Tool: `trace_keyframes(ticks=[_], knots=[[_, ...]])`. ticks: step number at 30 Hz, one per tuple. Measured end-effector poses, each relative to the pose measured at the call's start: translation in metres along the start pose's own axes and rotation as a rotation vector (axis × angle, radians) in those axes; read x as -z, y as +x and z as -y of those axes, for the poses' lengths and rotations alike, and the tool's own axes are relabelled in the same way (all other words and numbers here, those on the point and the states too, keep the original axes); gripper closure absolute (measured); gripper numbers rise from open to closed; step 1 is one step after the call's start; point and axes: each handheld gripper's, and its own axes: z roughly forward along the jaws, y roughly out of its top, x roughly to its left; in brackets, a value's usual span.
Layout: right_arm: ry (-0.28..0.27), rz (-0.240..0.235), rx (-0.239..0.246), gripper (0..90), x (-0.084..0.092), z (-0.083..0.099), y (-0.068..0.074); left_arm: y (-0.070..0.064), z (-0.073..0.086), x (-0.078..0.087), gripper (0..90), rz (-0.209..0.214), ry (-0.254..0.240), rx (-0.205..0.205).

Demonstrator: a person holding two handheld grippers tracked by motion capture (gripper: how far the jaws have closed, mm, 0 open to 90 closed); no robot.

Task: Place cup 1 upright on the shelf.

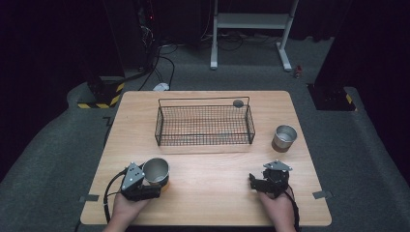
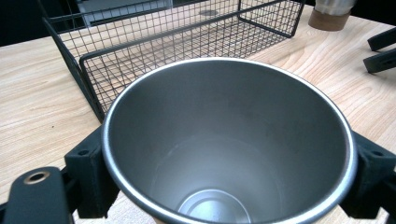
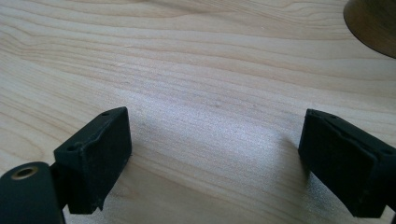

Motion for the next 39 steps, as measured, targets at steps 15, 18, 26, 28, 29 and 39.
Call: trace_keyframes(ticks=[15,18,26,28,29,39], knots=[[0.0,0.0,0.0,9.3,0.0,0.0,0.0,0.001,-0.001,0.004,13.2,0.015,-0.026,0.008],[0.0,0.0,0.0,9.3,0.0,0.0,0.0,0.001,-0.002,0.005,13.2,0.022,-0.034,0.009],[-0.002,0.002,0.003,9.5,0.0,0.0,0.0,0.002,-0.004,0.006,13.3,0.023,-0.036,0.023],[-0.002,0.002,0.003,9.5,0.0,0.0,0.0,0.002,-0.004,0.006,13.3,0.021,-0.034,0.021],[-0.002,0.001,0.003,9.5,0.0,0.0,0.0,0.002,-0.004,0.006,13.3,0.019,-0.033,0.018],[-0.002,0.002,0.003,9.5,0.0,0.0,0.0,0.002,-0.01,0.006,13.3,0.015,-0.035,0.02]])
